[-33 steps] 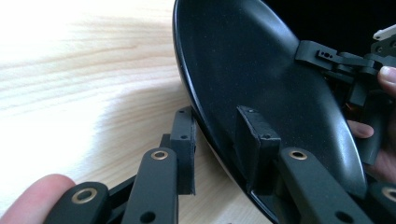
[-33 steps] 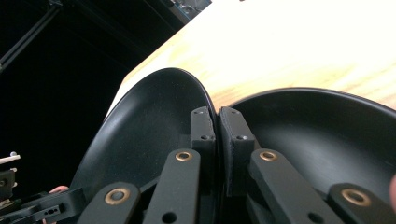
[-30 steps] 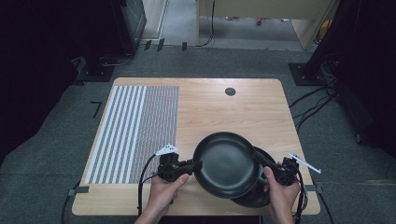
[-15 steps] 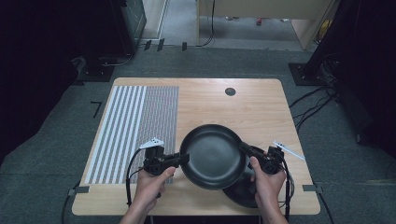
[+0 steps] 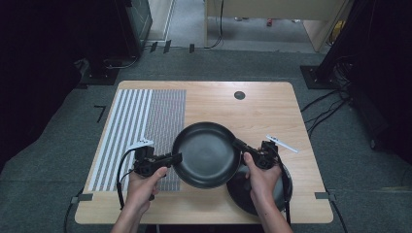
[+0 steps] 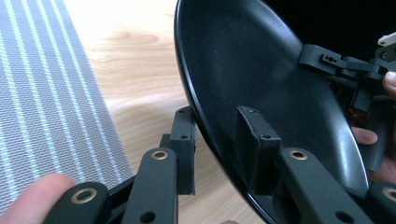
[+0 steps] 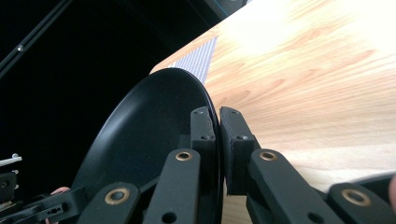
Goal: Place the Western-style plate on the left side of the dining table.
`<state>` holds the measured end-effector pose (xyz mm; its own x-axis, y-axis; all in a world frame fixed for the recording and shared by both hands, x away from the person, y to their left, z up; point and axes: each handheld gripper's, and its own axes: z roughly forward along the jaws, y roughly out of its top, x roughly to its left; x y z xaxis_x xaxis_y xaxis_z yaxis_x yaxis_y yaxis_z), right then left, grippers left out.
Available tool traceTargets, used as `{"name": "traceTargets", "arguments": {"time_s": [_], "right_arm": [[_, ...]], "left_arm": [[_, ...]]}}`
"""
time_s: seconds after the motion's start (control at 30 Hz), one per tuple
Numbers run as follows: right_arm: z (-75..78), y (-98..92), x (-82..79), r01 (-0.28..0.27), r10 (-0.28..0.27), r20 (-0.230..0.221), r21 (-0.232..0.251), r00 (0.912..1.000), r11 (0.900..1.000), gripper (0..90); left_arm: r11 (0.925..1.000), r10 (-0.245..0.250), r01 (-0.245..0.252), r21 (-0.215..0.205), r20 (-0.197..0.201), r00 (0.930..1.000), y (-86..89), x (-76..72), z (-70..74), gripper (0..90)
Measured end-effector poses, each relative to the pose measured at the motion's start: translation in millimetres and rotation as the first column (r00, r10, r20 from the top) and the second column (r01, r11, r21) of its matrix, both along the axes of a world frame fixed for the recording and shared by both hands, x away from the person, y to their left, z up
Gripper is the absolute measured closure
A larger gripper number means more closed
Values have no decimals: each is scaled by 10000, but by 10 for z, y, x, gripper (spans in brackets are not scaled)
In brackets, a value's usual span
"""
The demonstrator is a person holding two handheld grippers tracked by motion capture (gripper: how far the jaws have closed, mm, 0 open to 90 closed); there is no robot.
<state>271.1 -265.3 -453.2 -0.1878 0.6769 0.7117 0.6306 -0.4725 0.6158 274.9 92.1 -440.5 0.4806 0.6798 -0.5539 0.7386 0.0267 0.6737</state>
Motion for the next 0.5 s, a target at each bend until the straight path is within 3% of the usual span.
{"name": "traceTargets", "arguments": {"time_s": [0.5], "right_arm": [[19, 450, 293, -509, 510, -125, 74, 9986, 9987, 855]], "left_arm": [[9953, 954, -954, 139, 3, 9954, 416, 95, 44, 694]]}}
